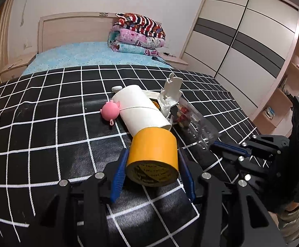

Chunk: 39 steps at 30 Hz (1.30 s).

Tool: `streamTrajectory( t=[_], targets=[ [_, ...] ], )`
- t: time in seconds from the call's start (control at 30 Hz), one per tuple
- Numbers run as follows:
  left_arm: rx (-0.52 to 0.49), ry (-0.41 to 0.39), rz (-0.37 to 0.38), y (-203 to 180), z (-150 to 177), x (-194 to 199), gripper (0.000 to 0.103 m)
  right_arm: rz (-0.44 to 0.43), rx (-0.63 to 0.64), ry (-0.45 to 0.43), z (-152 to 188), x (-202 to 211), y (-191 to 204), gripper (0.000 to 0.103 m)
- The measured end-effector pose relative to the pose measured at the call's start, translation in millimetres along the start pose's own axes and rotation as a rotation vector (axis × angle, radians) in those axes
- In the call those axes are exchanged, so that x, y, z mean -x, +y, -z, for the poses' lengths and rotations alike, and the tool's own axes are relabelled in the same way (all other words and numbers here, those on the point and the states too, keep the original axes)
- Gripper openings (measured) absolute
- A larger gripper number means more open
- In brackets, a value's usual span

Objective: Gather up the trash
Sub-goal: 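Grasp the silver pill blister pack with the right tool while the left tool holds the tape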

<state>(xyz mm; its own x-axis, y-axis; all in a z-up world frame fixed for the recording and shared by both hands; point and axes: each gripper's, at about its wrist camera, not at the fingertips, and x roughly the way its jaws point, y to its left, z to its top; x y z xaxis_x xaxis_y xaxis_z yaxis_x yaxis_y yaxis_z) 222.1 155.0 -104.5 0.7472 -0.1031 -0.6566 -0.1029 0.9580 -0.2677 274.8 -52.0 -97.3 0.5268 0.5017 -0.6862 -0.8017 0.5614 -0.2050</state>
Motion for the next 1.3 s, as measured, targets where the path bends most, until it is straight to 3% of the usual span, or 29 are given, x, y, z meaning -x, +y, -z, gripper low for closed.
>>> streamTrajectory(
  t=[0.73, 1.07, 1.1, 1.13, 1.17, 1.3],
  targets=[
    [-0.043, -0.095, -0.001, -50.9, 25.3, 72.4, 0.046, 0.019, -0.038, -0.123, 18.2, 73.1, -5.5, 0.001],
    [-0.032, -0.095, 0.024, -56.2, 37.3, 76.9, 0.046, -0.021, -0.079, -0.105, 30.5, 70.6, -9.6, 0.002],
    [-0.028, -0.094, 0.024, -55.3, 38.5, 76.4, 0.046, -0.033, -0.081, -0.103, 31.0, 69.9, -9.0, 0.019],
    [-0.022, -0.090, 0.024, -54.6, 40.0, 75.1, 0.046, -0.049, -0.080, -0.101, 31.9, 69.3, -7.5, 0.053],
    [-0.018, -0.087, 0.023, -53.2, 41.2, 74.1, 0.046, -0.056, -0.072, -0.119, 33.8, 71.3, -3.9, 0.065],
    [0.005, -0.081, 0.028, -47.4, 47.3, 72.4, 0.046, -0.074, -0.010, -0.127, 40.7, 71.4, 13.9, 0.068]
  ],
)
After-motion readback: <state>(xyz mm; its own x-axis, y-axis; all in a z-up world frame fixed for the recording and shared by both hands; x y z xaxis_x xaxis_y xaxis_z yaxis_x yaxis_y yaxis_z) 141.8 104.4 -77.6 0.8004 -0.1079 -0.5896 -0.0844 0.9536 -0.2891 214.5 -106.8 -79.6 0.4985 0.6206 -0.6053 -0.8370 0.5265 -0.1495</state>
